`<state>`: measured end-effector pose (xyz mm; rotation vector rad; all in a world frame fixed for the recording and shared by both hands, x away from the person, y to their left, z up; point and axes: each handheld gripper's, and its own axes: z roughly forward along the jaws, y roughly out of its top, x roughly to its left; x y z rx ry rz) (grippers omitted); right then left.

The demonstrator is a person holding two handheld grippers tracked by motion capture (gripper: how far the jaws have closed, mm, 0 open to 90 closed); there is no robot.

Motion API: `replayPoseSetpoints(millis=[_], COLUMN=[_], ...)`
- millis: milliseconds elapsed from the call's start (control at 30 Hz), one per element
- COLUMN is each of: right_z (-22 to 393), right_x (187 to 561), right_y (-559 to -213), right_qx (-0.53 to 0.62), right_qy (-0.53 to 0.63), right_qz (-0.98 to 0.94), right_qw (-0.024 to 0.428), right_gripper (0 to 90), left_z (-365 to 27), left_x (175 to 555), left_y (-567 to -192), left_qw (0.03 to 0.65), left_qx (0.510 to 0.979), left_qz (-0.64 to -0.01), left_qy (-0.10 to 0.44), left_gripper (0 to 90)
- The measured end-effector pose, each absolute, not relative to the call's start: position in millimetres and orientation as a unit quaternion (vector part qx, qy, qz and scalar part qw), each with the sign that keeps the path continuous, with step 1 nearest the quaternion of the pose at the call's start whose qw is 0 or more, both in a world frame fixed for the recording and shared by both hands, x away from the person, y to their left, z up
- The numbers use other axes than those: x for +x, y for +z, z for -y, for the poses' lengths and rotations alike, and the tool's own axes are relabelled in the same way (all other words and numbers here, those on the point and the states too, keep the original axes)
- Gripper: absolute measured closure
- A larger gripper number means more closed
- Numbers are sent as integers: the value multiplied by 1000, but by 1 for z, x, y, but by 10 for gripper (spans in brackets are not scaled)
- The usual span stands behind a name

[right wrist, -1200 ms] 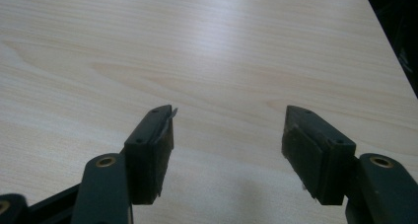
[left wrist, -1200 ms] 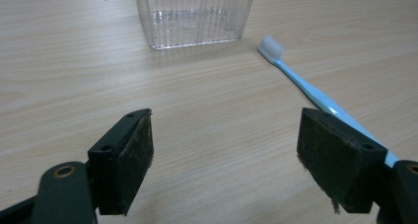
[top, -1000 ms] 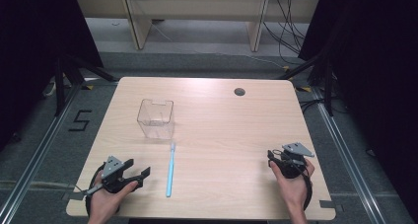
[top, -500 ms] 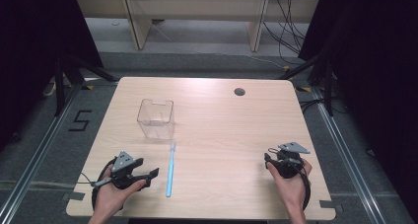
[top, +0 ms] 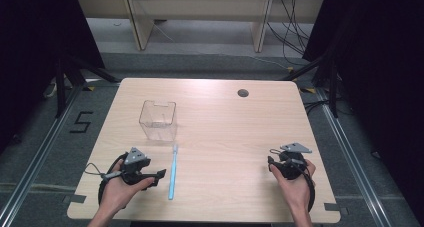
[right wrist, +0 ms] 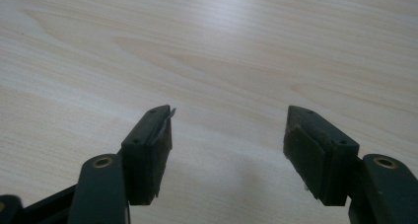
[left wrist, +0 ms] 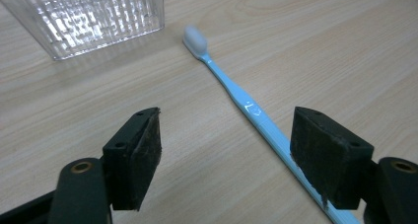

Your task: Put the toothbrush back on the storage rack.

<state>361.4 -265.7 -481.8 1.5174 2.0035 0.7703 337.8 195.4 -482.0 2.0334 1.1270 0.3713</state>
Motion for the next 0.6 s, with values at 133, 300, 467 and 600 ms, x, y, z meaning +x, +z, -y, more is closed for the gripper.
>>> replayPoseSetpoints(millis=[133, 300, 467, 600], right_z=[264, 260, 259, 260], right_x=[362, 363, 363, 362], right_y=[-482, -480, -479, -478], right_qx=[552, 549, 544, 544], right_qy=[286, 286, 281, 279], right_qz=[-740, -743, -749, -750], right_qw=[256, 256, 252, 253], right_gripper=[364, 367, 368, 368], left_z=[-189, -181, -170, -164], left_x=[342, 351, 357, 360], left_y=[-477, -475, -477, -480], left_qw=[358, 333, 324, 307], left_qx=[815, 827, 828, 832], left_qz=[-434, -433, -442, -449], left_qy=[138, 130, 121, 106], left_gripper=[286, 300, 320, 340])
